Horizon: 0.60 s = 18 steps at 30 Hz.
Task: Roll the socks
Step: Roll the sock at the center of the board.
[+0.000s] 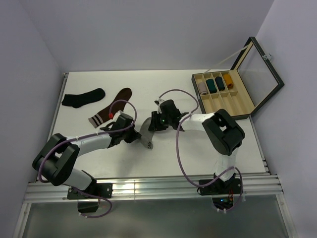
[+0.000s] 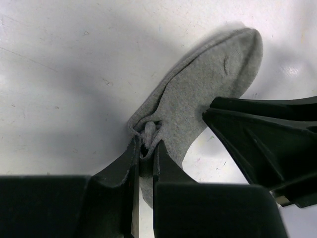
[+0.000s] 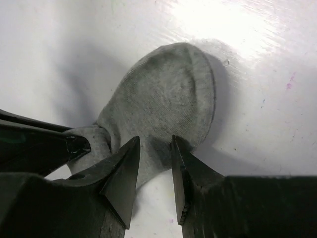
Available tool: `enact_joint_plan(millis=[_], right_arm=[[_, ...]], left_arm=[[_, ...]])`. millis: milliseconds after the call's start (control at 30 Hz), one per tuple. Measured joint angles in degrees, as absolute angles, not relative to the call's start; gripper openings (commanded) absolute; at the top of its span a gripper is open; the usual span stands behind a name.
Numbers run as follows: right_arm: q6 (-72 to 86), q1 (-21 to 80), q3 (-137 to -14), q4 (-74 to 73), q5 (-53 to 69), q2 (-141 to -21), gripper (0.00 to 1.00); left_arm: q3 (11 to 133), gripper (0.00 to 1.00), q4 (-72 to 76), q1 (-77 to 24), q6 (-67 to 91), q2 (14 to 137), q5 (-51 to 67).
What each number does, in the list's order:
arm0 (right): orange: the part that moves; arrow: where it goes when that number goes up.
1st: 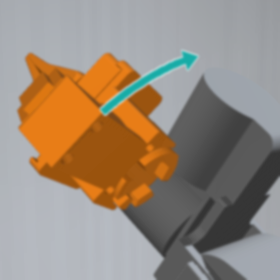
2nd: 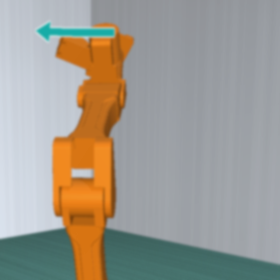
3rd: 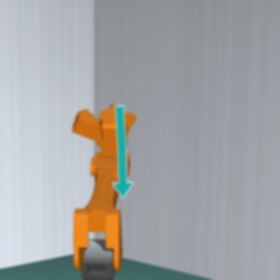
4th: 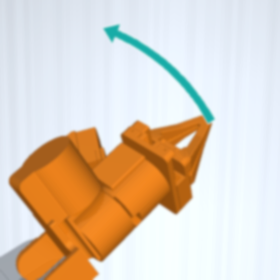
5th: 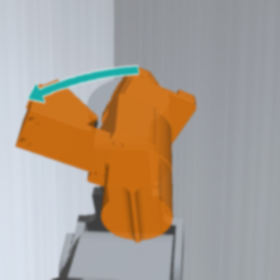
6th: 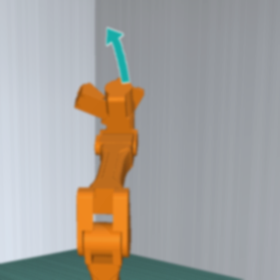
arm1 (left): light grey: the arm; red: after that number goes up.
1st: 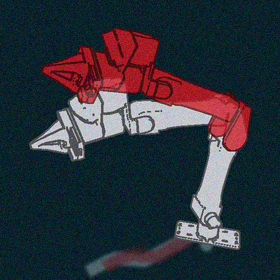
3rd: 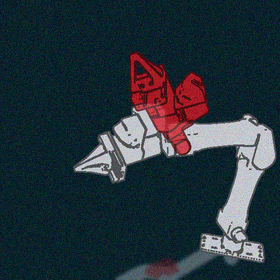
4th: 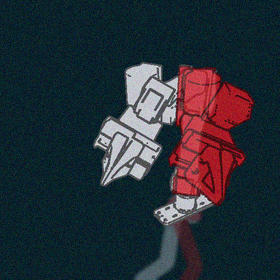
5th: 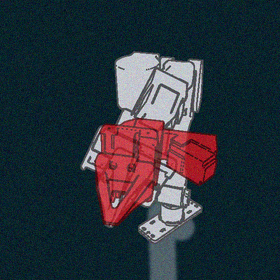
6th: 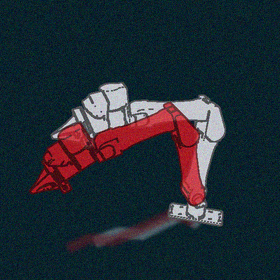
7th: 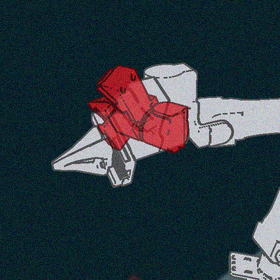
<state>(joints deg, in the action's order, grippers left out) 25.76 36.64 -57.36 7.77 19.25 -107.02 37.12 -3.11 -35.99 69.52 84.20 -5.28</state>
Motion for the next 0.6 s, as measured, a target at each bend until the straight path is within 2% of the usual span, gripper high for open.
enact_joint_plan(millis=[367,600], right_arm=[[28.7,33.9,-50.5,13.5,19.1,-104.2,0.41],[24.1,34.7,-47.2,10.5,18.7,-95.2,0.44]], left_arm=[[39.6,0.0,-5.1,-36.0,67.8,85.9,-4.5],[43.2,0.0,-6.7,-35.9,66.2,89.1,-3.0]])
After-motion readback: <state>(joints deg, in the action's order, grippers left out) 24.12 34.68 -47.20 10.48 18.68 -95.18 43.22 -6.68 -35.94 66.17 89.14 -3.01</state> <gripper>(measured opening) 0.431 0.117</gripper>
